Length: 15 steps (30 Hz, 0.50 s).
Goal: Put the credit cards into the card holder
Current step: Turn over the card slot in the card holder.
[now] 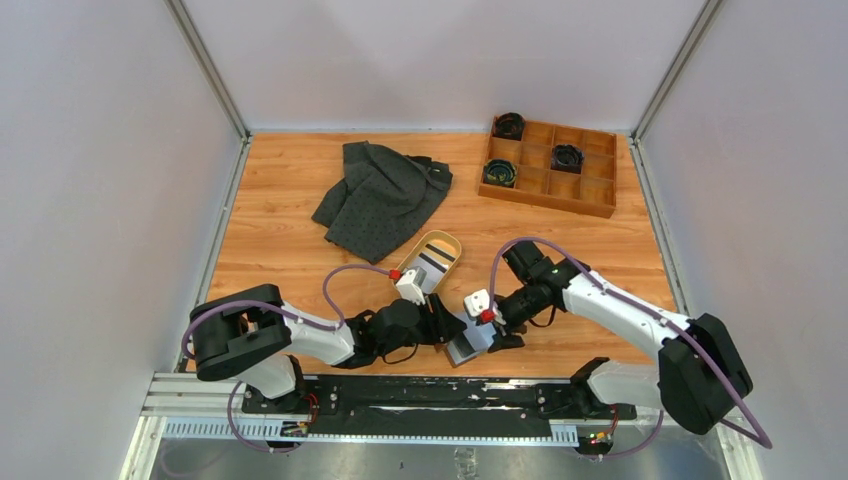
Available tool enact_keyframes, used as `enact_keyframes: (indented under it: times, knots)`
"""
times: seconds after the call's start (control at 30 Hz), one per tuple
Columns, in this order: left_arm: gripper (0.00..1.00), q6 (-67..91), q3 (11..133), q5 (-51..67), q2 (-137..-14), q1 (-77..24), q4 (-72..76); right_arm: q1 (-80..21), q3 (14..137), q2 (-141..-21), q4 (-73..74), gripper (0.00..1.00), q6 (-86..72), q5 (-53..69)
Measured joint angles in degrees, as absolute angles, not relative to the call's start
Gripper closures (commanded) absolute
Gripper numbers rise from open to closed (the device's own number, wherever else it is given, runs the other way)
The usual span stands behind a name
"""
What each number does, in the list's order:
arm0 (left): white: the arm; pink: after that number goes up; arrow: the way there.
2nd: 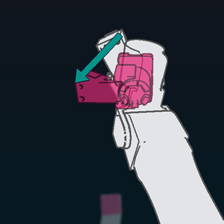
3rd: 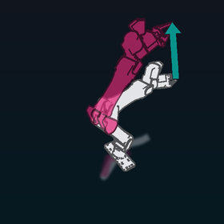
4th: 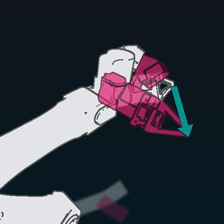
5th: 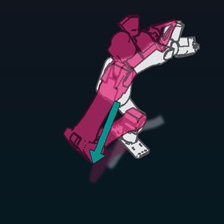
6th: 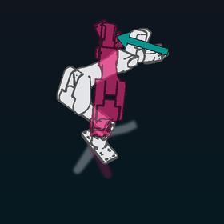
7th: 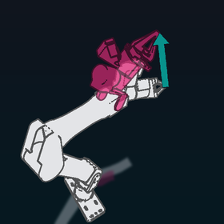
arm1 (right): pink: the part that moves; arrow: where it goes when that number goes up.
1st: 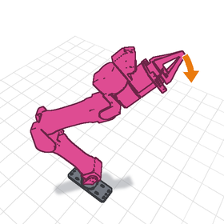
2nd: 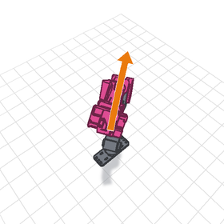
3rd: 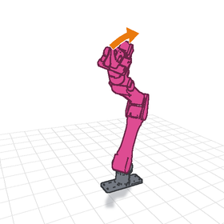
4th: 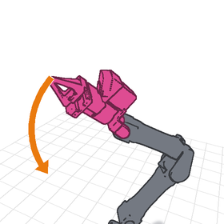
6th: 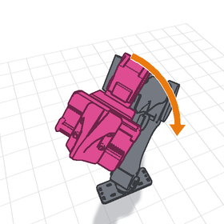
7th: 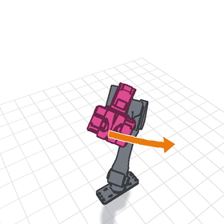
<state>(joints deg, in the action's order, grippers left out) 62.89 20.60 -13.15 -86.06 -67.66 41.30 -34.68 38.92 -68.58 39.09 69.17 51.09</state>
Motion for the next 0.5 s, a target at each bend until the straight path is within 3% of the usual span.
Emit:
enact_keyframes:
  times: [0.5]
  knots:
    - [0.50,62.9,19.9,-13.1,-86.1,-67.7,42.4,-40.7,38.9,-72.9,33.0,0.28,62.5,42.2]
